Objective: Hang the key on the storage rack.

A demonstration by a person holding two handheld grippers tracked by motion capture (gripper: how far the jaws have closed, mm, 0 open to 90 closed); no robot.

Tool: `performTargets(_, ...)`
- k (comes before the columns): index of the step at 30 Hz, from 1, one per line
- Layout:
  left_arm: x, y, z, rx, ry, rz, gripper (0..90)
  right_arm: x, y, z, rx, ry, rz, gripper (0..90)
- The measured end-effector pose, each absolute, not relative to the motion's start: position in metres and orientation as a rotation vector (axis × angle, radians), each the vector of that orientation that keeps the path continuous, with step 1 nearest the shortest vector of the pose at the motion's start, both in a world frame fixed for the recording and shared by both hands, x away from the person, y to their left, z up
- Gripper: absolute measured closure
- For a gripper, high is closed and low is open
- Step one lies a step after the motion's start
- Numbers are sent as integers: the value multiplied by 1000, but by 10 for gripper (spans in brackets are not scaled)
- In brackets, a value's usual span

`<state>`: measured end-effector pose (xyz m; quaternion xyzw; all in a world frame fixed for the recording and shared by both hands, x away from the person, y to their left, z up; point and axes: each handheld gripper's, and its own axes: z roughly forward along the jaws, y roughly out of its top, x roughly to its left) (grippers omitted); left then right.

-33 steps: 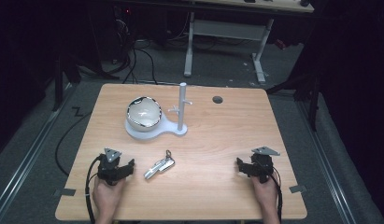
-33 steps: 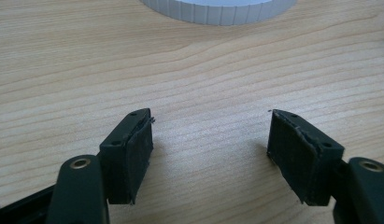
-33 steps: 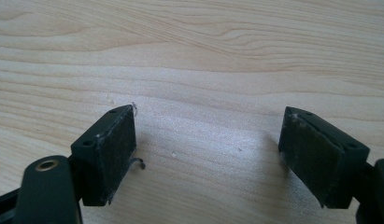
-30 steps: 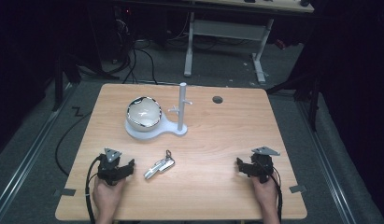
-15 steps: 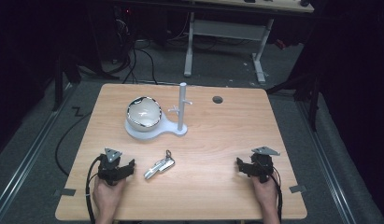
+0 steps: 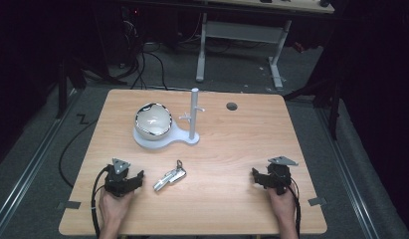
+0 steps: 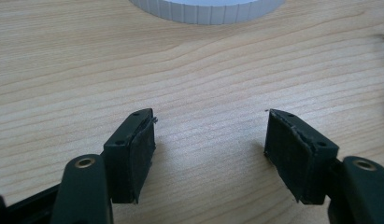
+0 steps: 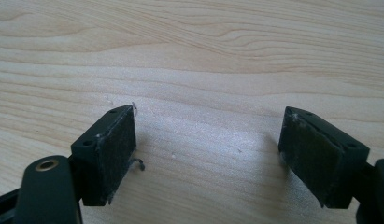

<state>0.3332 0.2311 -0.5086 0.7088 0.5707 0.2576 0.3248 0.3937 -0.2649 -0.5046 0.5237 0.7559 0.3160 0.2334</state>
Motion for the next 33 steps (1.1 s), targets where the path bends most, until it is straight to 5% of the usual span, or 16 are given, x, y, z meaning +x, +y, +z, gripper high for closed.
performTargets(33,330,182,-472,1901,1225,474,324,394,-265,-505,1438,2076,868,192)
